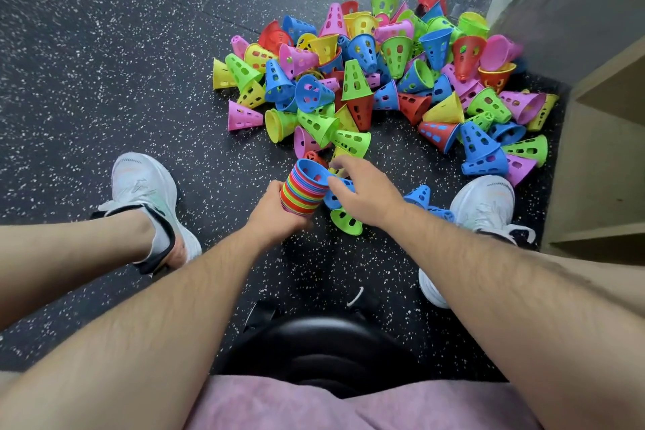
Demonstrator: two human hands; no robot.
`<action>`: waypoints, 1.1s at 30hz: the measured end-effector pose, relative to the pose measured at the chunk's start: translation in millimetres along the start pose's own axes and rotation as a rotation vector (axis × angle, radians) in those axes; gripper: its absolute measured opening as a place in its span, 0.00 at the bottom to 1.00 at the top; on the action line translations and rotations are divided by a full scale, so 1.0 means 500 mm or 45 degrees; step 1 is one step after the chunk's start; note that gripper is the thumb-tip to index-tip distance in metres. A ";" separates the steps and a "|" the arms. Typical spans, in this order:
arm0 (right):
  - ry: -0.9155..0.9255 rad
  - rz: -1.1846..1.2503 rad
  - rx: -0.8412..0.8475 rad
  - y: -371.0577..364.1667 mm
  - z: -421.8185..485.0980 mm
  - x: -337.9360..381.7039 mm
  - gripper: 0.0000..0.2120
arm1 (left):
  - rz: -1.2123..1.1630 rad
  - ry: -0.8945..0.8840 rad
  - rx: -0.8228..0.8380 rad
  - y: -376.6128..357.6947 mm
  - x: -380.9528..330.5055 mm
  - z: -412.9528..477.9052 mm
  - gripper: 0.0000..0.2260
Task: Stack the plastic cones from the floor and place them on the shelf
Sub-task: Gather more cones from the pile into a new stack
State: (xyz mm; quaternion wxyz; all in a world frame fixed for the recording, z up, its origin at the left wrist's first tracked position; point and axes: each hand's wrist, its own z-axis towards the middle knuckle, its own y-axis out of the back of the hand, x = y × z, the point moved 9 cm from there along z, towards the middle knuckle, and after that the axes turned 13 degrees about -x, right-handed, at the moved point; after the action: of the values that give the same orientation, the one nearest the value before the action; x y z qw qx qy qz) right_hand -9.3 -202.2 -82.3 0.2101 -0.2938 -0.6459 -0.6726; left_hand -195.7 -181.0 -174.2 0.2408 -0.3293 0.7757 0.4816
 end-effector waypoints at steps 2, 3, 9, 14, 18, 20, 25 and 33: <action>0.063 -0.188 0.032 -0.014 0.001 -0.027 0.15 | -0.001 0.015 0.005 0.003 0.010 0.007 0.37; 0.134 -0.335 0.096 -0.029 -0.003 -0.038 0.17 | 0.004 0.012 0.018 0.001 0.015 0.011 0.37; 0.395 -0.808 0.243 -0.082 -0.015 -0.071 0.16 | 0.010 0.016 0.034 -0.009 0.026 0.010 0.35; 0.329 -0.666 0.036 -0.048 0.005 -0.079 0.10 | -0.015 0.018 0.043 -0.013 0.020 0.005 0.37; 0.247 -0.513 -0.247 0.007 0.017 -0.086 0.13 | 0.040 0.033 0.054 -0.011 0.035 0.014 0.36; 0.174 -0.433 -0.320 0.034 0.025 -0.087 0.14 | 0.068 0.026 0.076 -0.019 0.058 0.032 0.35; 0.155 -0.288 -0.346 0.054 0.035 -0.046 0.21 | 0.044 0.028 0.048 -0.019 0.063 0.037 0.35; 0.294 -0.317 -0.162 -0.011 0.018 -0.003 0.18 | -0.003 0.007 0.002 -0.002 0.025 0.003 0.36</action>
State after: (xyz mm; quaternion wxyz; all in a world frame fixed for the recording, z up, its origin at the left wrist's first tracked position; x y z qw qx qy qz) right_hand -10.9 -193.0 -87.6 0.1788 -0.1451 -0.6050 -0.7622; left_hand -203.3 -183.3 -184.3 0.2396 -0.3313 0.7764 0.4796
